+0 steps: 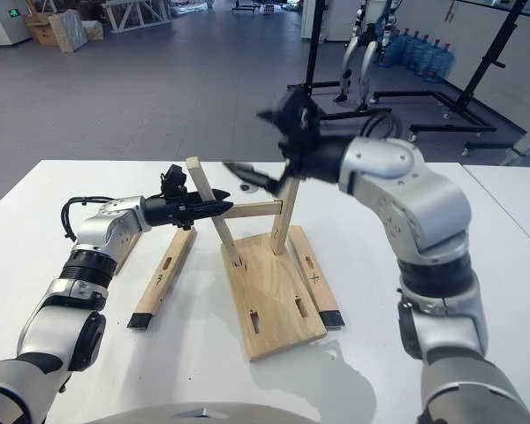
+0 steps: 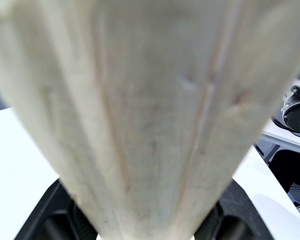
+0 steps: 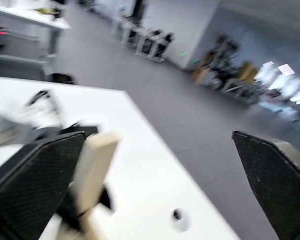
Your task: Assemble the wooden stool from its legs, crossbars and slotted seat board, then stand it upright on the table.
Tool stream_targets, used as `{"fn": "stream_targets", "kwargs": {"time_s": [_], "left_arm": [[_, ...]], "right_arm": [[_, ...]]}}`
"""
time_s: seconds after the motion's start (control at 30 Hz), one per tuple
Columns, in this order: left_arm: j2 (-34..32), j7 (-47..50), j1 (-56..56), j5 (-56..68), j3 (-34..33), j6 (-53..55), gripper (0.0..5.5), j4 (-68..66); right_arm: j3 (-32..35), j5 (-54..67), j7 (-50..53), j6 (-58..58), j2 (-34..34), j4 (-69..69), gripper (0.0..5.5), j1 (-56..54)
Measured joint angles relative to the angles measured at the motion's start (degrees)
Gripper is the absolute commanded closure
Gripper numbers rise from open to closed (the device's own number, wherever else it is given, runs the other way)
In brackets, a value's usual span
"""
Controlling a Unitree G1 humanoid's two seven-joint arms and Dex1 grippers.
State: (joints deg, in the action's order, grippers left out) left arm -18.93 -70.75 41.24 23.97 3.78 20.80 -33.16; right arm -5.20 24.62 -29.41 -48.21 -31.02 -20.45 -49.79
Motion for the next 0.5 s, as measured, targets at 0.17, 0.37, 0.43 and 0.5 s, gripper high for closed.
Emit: {"fn": "stream_targets", "kwargs": {"time_s": [0.17, 0.37, 0.43, 0.5], "left_arm": [[0.1, 0.0, 0.0, 0.0, 0.2, -0.3, 3.48, 0.1], [0.3, 0.2, 0.0, 0.0, 0.5, -0.6, 3.48, 0.2], [0.4, 0.2, 0.0, 0.0, 0.5, -0.8, 3.48, 0.1], [0.5, 0.2, 0.0, 0.0, 0.6, -1.0, 3.48, 0.1]], "right_arm": [[-8.1, -13.0, 5.4, 6.3, 1.5, 3.4, 0.1, -2.3], [-14.7, -21.3, 4.1, 6.6, -0.8, 5.2, 0.1, 2.7], [-14.7, -21.9, 3.5, 5.4, -1.0, 5.1, 0.1, 5.1], [-14.8, -22.4, 2.8, 4.6, -1.1, 4.9, 0.1, 7.5]]}}
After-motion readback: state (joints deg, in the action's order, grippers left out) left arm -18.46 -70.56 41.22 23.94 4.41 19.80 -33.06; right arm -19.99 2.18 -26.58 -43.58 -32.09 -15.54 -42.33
